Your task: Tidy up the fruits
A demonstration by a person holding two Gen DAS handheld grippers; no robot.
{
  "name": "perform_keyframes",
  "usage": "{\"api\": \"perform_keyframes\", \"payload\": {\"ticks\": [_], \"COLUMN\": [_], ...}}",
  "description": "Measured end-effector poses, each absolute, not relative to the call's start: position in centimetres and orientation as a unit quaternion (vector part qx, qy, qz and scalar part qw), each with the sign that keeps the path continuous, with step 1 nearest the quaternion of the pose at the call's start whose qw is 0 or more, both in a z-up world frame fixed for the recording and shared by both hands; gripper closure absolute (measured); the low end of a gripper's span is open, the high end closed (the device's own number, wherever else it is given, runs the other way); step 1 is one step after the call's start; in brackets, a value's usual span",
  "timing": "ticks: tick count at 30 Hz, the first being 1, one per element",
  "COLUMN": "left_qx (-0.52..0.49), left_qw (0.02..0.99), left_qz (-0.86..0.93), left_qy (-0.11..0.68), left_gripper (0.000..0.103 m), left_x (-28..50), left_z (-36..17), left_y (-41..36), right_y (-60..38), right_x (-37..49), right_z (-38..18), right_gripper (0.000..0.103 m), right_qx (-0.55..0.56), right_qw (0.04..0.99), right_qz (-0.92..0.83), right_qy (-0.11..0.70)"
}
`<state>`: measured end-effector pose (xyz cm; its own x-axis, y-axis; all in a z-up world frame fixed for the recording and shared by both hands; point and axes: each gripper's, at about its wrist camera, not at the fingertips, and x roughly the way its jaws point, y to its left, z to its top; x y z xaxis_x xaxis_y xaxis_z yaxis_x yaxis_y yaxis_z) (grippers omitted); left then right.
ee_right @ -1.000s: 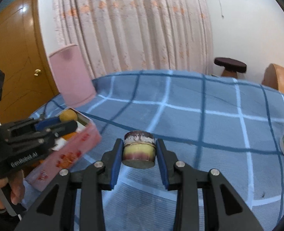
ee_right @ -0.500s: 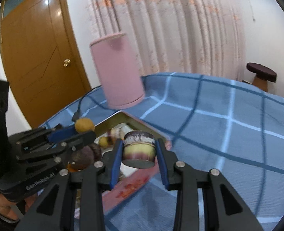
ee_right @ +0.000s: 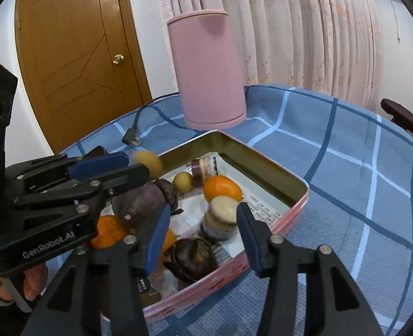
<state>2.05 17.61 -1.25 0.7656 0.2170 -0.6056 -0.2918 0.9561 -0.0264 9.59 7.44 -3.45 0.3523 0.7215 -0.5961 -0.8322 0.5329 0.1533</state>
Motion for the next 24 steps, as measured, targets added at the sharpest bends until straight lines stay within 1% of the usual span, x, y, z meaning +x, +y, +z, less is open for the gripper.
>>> {"api": "perform_keyframes", "payload": {"ticks": [1,2,4,5,6,10,13,16,24], "left_qx": [-0.061,-0.06,-0.053,-0.053,-0.054,-0.05,-0.047,-0.042,-0.04], "left_qw": [0.938,0.939,0.94,0.942,0.944,0.95,0.953,0.955,0.957], "left_qz": [0.137,0.141,0.15,0.152,0.149,0.139,0.131,0.123,0.114], "left_qy": [0.313,0.309,0.301,0.294,0.289,0.274,0.27,0.267,0.265], "left_gripper": [0.059,0.055,0.039,0.036,0.031,0.03,0.03,0.03,0.029], "left_x": [1.9,1.7,1.3,1.0,0.8,0.1,-0.1,-0.3,-0.5], "left_z": [-1.1,-0.9,-0.5,-0.2,0.1,1.0,1.3,1.7,2.1], "left_y": [17.6,17.6,17.4,17.3,17.2,16.2,15.6,14.8,13.6], "right_y": [7.3,7.0,6.3,5.8,5.2,2.9,1.1,-0.3,-2.7], "right_x": [9.6,9.6,9.5,9.4,9.2,9.0,8.7,8.4,7.5], "right_z": [-3.4,-3.2,-2.8,-2.6,-2.2,-1.1,-0.2,0.5,1.5], "right_gripper": [0.048,0.046,0.039,0.037,0.032,0.02,0.012,0.008,0.004], "right_qx": [-0.086,-0.084,-0.08,-0.08,-0.081,-0.071,-0.063,-0.063,-0.063], "right_qw": [0.818,0.82,0.826,0.83,0.836,0.855,0.868,0.879,0.893], "right_qz": [0.475,0.473,0.465,0.46,0.451,0.421,0.399,0.379,0.352], "right_qy": [0.313,0.312,0.308,0.305,0.302,0.295,0.288,0.283,0.272]}}
